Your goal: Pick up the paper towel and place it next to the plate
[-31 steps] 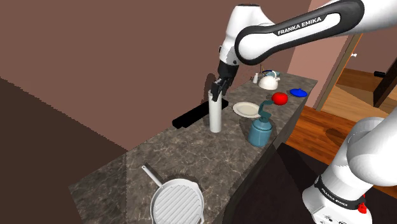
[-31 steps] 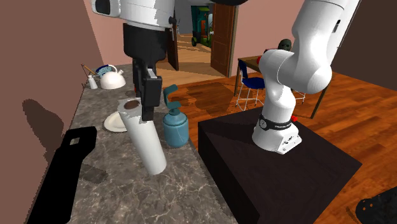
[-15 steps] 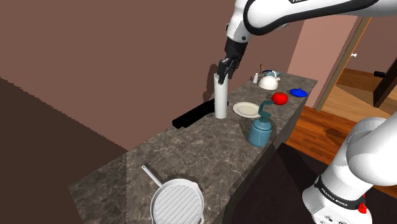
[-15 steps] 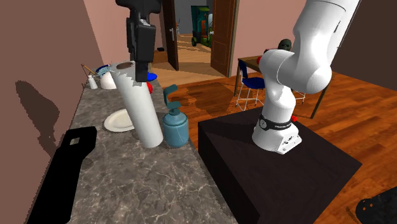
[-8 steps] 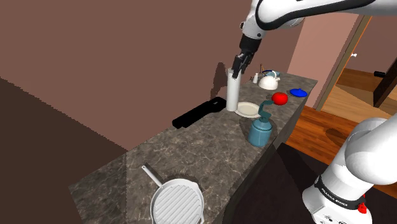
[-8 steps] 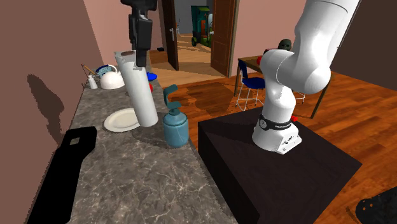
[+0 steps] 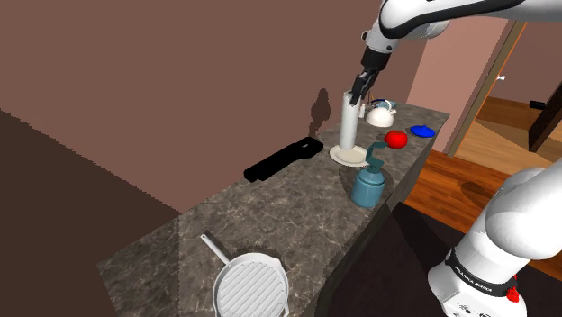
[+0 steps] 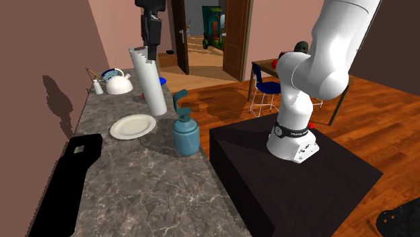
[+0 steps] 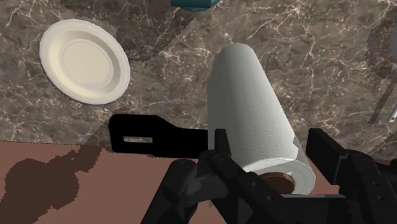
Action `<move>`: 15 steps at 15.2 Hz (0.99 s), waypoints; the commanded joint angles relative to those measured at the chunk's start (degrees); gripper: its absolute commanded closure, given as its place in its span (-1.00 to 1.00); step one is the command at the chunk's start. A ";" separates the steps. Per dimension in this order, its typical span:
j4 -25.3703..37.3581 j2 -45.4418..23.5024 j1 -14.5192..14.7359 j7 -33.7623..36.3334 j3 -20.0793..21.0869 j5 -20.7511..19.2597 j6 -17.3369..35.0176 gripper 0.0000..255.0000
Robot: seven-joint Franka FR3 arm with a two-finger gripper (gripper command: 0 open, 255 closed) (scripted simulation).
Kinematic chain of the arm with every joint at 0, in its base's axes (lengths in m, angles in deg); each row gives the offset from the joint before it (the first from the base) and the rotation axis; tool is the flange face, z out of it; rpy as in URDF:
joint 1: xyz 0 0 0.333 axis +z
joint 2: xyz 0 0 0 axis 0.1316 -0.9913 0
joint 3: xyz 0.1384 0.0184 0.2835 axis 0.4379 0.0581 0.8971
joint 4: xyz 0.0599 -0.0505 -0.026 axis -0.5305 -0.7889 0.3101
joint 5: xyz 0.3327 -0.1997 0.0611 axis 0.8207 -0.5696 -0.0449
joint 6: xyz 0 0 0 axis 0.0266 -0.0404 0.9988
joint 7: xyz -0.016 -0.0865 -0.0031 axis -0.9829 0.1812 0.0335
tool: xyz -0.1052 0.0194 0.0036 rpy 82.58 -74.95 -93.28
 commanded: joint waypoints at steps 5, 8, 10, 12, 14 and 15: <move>4.82 -4.07 -2.44 -9.10 -6.33 0.62 -1.18 1.00; 7.82 -6.79 -3.59 -13.71 -9.44 1.51 -1.83 1.00; 10.16 -8.93 -4.37 -16.86 -11.48 2.38 -2.38 1.00; 12.79 -11.35 -5.22 -20.07 -13.47 3.52 -3.04 1.00; 15.72 -14.05 -6.17 -23.33 -15.40 4.93 -3.85 1.00; 16.97 -15.21 -6.61 -24.64 -16.12 5.57 -4.21 1.00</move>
